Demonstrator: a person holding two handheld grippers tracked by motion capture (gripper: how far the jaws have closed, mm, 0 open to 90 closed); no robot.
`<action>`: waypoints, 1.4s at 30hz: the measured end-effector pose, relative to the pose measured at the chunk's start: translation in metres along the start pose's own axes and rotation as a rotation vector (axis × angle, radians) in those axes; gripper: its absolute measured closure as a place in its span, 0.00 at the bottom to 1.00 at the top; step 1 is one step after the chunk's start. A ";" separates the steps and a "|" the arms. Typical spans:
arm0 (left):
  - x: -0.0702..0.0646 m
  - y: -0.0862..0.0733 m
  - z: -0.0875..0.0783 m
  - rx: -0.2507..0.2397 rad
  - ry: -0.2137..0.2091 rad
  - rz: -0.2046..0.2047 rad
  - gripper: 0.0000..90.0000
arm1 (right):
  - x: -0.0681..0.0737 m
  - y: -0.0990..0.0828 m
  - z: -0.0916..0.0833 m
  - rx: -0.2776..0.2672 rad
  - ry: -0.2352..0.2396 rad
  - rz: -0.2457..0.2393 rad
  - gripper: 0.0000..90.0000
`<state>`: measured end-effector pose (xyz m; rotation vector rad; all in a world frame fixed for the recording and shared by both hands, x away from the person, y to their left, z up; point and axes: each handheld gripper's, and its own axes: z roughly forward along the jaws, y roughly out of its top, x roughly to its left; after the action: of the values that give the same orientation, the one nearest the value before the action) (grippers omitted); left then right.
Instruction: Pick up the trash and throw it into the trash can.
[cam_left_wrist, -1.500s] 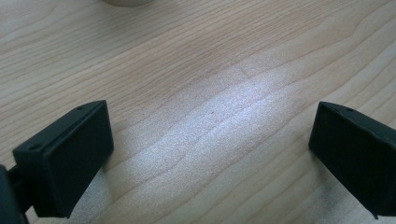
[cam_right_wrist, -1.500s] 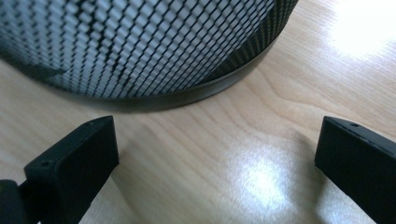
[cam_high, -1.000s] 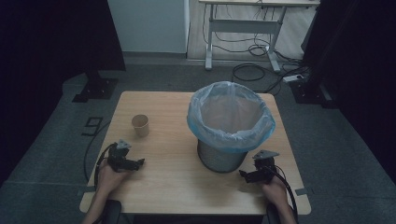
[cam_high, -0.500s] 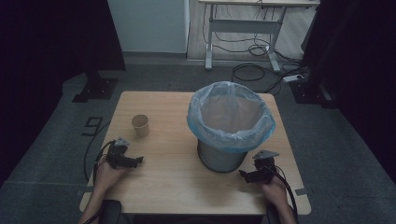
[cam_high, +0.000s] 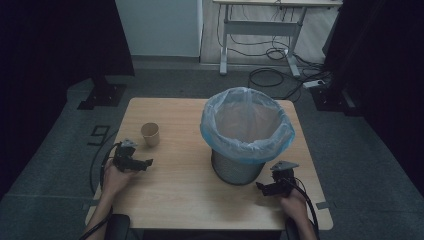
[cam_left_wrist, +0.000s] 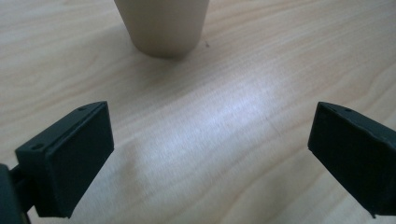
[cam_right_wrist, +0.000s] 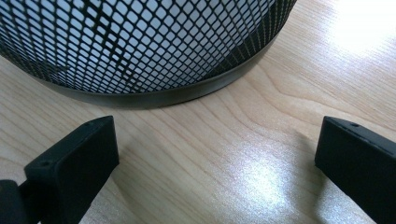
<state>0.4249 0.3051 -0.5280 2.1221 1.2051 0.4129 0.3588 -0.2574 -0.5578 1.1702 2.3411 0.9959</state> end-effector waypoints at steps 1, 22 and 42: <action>0.001 0.002 0.001 0.000 0.001 0.000 0.00 | 0.000 0.000 0.000 0.000 0.000 0.000 0.00; 0.023 0.040 0.014 -0.079 0.023 -0.027 0.00 | 0.000 0.000 0.000 0.000 0.000 0.000 0.00; 0.019 0.065 0.047 -0.063 0.088 -0.009 0.12 | 0.000 0.000 0.000 0.001 0.000 -0.002 0.00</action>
<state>0.5026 0.2796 -0.5199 2.0624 1.2342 0.5380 0.3588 -0.2575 -0.5578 1.1685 2.3421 0.9943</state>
